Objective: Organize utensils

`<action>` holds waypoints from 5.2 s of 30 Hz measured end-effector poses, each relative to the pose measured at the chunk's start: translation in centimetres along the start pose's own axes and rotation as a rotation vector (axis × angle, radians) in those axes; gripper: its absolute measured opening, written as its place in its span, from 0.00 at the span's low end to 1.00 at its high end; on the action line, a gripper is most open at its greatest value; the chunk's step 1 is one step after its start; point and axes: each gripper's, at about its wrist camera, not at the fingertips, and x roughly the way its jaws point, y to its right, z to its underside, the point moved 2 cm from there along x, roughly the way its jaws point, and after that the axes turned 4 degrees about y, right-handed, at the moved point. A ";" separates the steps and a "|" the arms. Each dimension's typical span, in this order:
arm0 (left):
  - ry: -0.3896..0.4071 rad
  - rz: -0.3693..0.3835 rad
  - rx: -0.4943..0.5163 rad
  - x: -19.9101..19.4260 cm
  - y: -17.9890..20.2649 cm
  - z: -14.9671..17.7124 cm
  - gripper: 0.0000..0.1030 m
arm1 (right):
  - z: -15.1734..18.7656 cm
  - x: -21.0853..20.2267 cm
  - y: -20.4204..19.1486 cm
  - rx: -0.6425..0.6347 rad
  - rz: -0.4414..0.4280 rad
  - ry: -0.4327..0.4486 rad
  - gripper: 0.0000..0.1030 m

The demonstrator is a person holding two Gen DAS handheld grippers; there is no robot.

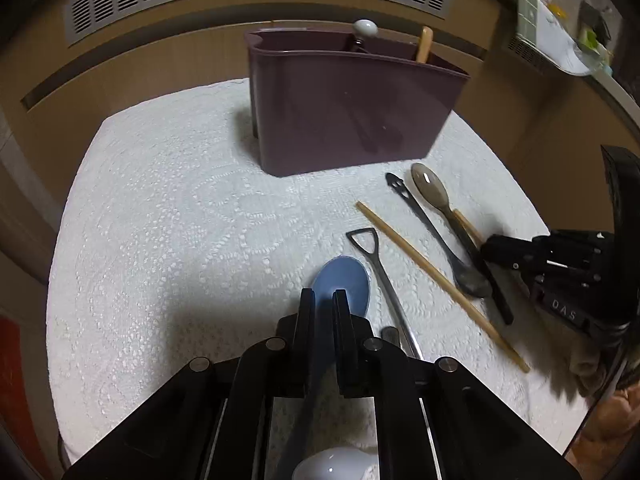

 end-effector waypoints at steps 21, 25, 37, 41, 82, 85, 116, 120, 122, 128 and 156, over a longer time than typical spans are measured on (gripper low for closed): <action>0.060 -0.065 -0.007 2.1 0.9 0.0 0.34 | 0.8 -2.5 1.0 0.035 -0.060 0.060 0.15; 0.134 -0.060 -0.054 -0.2 0.5 0.2 0.34 | 0.4 -1.4 0.5 0.032 -0.056 0.031 0.15; 0.386 0.031 -0.097 -9.5 0.5 -5.4 0.33 | -3.8 -6.5 0.2 0.045 -0.064 0.187 0.06; 0.539 0.115 -0.064 -14.6 1.3 -11.7 0.33 | -9.7 -13.0 0.9 0.050 -0.101 0.378 0.06; 0.409 0.067 -0.150 -1.1 -2.6 -17.5 0.51 | -18.2 -4.0 4.6 0.062 -0.106 0.451 0.14; 0.378 0.055 -0.152 -1.3 -2.6 -16.0 0.52 | -17.8 -2.3 4.5 0.082 -0.077 0.316 0.14; 0.353 0.059 -0.285 -3.8 -7.9 -7.5 0.57 | -23.3 -4.3 0.9 -0.001 -0.104 0.687 0.05; 0.334 0.060 -0.285 -3.0 -7.8 -7.4 0.57 | -22.4 -3.0 1.0 -0.041 -0.098 0.687 0.05; 0.321 0.062 -0.281 -2.6 -7.7 -7.4 0.57 | -21.5 -3.3 1.4 -0.052 -0.099 0.689 0.05; 0.299 0.061 -0.263 -2.1 -6.8 -7.5 0.57 | -20.1 -3.5 2.1 -0.051 -0.077 0.649 0.04; -0.014 0.075 0.018 -3.5 1.1 6.4 0.57 | 0.4 -2.7 -4.0 -0.134 -0.108 0.063 0.45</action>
